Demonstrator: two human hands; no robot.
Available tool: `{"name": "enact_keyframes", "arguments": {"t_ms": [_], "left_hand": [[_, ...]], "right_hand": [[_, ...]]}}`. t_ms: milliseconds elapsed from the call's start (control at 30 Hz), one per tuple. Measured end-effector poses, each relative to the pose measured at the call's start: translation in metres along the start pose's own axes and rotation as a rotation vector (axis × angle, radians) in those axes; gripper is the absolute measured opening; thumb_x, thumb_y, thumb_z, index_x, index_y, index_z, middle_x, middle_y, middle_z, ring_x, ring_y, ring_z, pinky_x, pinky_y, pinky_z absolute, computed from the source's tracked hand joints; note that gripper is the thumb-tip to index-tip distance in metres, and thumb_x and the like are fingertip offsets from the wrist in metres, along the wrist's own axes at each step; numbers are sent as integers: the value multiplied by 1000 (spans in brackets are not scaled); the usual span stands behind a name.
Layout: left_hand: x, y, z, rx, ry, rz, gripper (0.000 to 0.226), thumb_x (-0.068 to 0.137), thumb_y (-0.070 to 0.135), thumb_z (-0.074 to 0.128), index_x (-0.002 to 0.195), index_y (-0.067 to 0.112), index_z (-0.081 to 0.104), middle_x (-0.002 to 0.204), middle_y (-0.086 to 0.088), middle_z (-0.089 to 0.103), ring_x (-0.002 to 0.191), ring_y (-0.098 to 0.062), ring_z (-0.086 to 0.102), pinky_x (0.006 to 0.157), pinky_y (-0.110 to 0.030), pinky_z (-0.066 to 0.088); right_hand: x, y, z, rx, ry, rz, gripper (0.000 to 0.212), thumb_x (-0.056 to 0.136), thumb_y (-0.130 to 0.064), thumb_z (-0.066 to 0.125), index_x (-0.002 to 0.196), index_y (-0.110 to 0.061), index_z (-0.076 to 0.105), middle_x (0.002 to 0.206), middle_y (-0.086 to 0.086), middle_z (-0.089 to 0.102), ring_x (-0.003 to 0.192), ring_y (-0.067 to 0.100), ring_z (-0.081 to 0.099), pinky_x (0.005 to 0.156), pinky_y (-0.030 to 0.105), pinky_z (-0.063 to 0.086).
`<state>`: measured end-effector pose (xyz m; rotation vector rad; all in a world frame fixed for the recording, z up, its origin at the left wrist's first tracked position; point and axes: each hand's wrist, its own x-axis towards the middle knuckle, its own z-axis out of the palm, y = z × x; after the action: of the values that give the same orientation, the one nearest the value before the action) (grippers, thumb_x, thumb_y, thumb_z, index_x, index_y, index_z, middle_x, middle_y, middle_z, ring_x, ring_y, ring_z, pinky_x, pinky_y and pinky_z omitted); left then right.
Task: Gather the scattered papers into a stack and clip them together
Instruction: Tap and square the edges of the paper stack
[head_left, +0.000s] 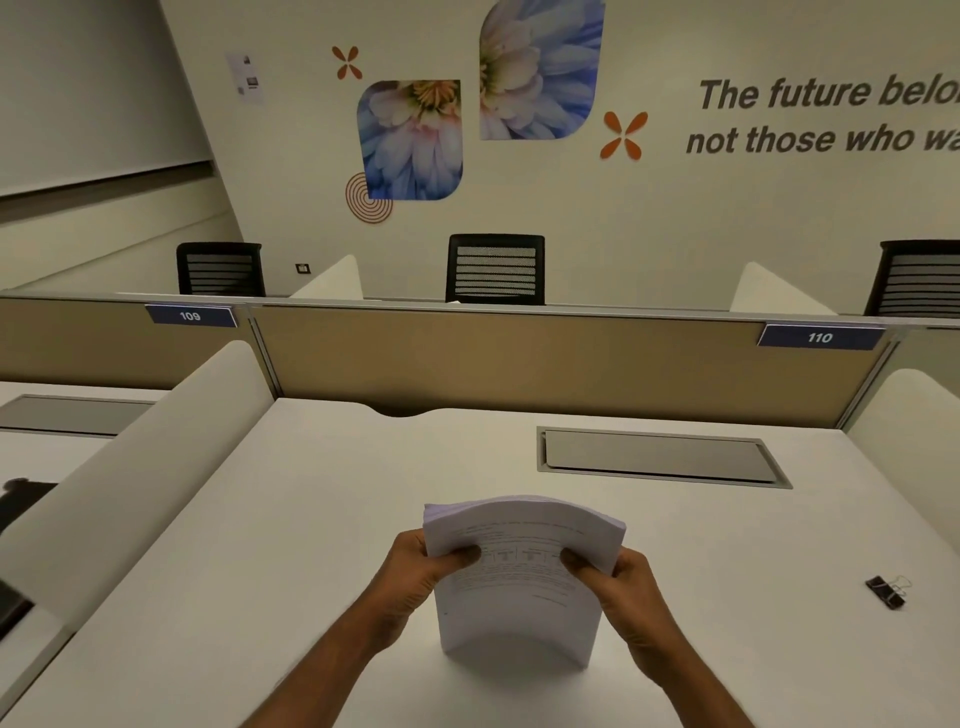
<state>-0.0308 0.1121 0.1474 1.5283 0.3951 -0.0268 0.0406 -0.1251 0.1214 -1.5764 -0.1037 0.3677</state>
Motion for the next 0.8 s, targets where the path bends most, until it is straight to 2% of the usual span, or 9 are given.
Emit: {"name": "enact_keyframes", "arguments": {"t_ms": [200, 433, 567, 800], "left_hand": [[-2, 26, -7, 135, -124, 91, 27, 91, 35, 69, 118, 33, 75, 111, 3, 77, 96, -3, 68, 82, -20, 52], [-3, 32, -9, 166, -167, 95, 26, 98, 39, 58, 116, 35, 76, 109, 2, 76, 94, -1, 65, 87, -27, 47], [-3, 31, -8, 167, -161, 92, 26, 98, 38, 57, 116, 33, 76, 111, -2, 76, 99, -8, 63, 89, -28, 47], [-5, 31, -9, 164, -154, 85, 25, 97, 36, 59, 116, 32, 76, 111, 1, 77, 92, 1, 65, 86, -22, 47]], "right_hand": [[1, -4, -5, -74, -91, 28, 23, 97, -27, 64, 118, -25, 74, 104, 2, 79, 103, 27, 69, 75, 27, 57], [-1, -12, -6, -116, -130, 6, 23, 98, -30, 62, 118, -30, 73, 104, -1, 78, 104, 24, 69, 72, 26, 57], [-2, -28, -4, -111, -124, -72, 25, 96, -32, 63, 118, -32, 74, 100, -5, 79, 98, 17, 69, 72, 26, 58], [-5, -36, -5, -175, -140, -68, 21, 99, -28, 60, 113, -34, 74, 95, -9, 78, 94, 16, 69, 68, 24, 58]]}}
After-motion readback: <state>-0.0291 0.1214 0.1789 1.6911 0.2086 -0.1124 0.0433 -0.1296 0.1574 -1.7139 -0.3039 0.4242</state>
